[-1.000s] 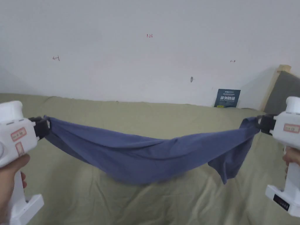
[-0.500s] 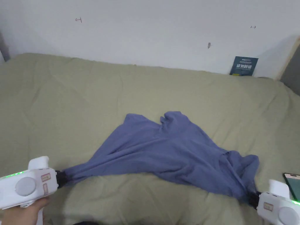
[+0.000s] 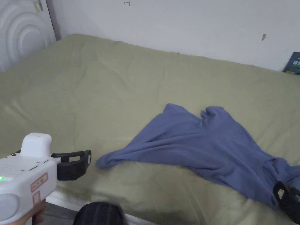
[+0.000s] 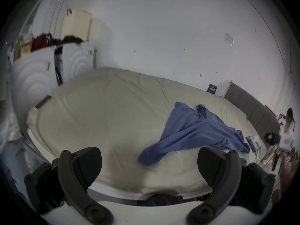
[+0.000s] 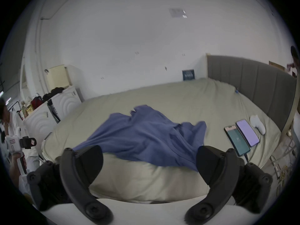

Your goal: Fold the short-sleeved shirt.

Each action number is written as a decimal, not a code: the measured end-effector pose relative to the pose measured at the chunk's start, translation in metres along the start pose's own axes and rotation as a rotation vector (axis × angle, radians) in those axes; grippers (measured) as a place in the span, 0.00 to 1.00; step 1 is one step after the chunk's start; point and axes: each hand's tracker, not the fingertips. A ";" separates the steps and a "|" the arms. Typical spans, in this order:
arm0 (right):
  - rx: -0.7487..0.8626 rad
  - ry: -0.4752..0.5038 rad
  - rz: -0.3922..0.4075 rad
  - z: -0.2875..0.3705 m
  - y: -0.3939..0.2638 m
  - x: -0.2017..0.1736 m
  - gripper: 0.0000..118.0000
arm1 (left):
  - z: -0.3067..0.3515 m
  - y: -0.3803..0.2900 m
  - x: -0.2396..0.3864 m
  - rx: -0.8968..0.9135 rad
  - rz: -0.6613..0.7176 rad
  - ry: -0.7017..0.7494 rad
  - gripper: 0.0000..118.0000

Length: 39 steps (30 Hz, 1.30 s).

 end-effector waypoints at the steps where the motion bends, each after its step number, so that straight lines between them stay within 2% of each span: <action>1: 0.013 0.007 0.023 0.005 -0.002 -0.005 0.90 | 0.002 -0.004 -0.002 0.010 -0.023 0.039 0.93; 2: 0.039 0.006 0.046 0.010 -0.002 -0.011 0.73 | 0.002 -0.007 -0.005 0.007 -0.041 0.039 0.76; 3: 0.056 0.000 0.068 0.012 -0.002 -0.016 0.35 | 0.028 0.012 0.034 0.002 -0.049 0.036 0.25; 4: 0.046 -0.003 0.076 0.011 0.000 -0.020 0.09 | 0.024 0.012 0.034 -0.023 -0.059 0.051 0.00; 5: 0.047 -0.010 0.078 0.007 0.001 -0.017 0.03 | 0.017 0.014 0.034 -0.077 -0.058 0.088 0.00; 6: 0.065 -0.024 0.072 0.007 0.002 -0.017 0.03 | 0.006 0.026 0.036 -0.083 -0.042 -0.006 0.00; 7: 0.073 -0.013 0.059 0.006 0.005 -0.016 0.03 | 0.003 0.016 0.033 -0.104 -0.035 -0.035 0.00; 9: 0.081 -0.002 0.045 0.006 0.011 -0.021 0.02 | -0.017 0.023 0.037 -0.117 -0.073 0.001 0.00; 14: 0.062 0.001 0.062 0.000 0.017 -0.030 0.02 | -0.079 0.023 0.020 -0.184 -0.094 -0.036 0.00; 15: 0.053 0.005 0.064 -0.001 0.018 -0.031 0.02 | -0.090 0.007 0.015 -0.191 -0.094 -0.047 0.18; 17: 0.041 0.006 0.065 -0.005 0.017 -0.034 0.02 | -0.118 0.009 0.005 -0.218 -0.079 -0.074 0.71; 18: 0.033 0.003 0.068 -0.007 0.017 -0.035 0.02 | -0.132 0.011 0.000 -0.238 -0.072 -0.081 0.86; 24: -0.014 -0.018 0.094 -0.023 0.019 -0.044 0.03 | -0.187 -0.008 0.003 -0.287 -0.109 -0.050 0.86; 26: -0.025 -0.018 0.099 -0.028 0.019 -0.047 0.03 | -0.197 -0.012 0.006 -0.314 -0.153 -0.054 0.86; 29: -0.043 -0.015 0.112 -0.035 0.022 -0.052 0.03 | -0.208 -0.029 0.021 -0.419 -0.234 -0.135 0.84; 30: -0.046 -0.013 0.115 -0.037 0.022 -0.054 0.03 | -0.200 -0.034 0.030 -0.384 -0.274 -0.123 0.83; 31: -0.048 -0.009 0.117 -0.038 0.023 -0.056 0.03 | -0.205 -0.041 0.034 -0.341 -0.304 -0.094 0.78; 34: -0.052 0.006 0.114 -0.042 0.023 -0.058 0.03 | -0.202 -0.042 0.028 -0.347 -0.211 -0.144 0.53; 35: -0.053 0.014 0.111 -0.043 0.023 -0.059 0.03 | -0.196 -0.037 0.025 -0.347 -0.198 -0.157 0.39; 36: -0.053 0.019 0.109 -0.044 0.022 -0.060 0.03 | -0.194 -0.037 0.022 -0.341 -0.187 -0.150 0.16; 37: -0.055 0.024 0.109 -0.044 0.021 -0.059 0.03 | -0.194 -0.036 0.019 -0.321 -0.161 -0.133 0.04; 39: -0.057 0.033 0.104 -0.044 0.020 -0.060 0.03 | -0.193 -0.030 0.009 -0.355 -0.045 -0.215 0.04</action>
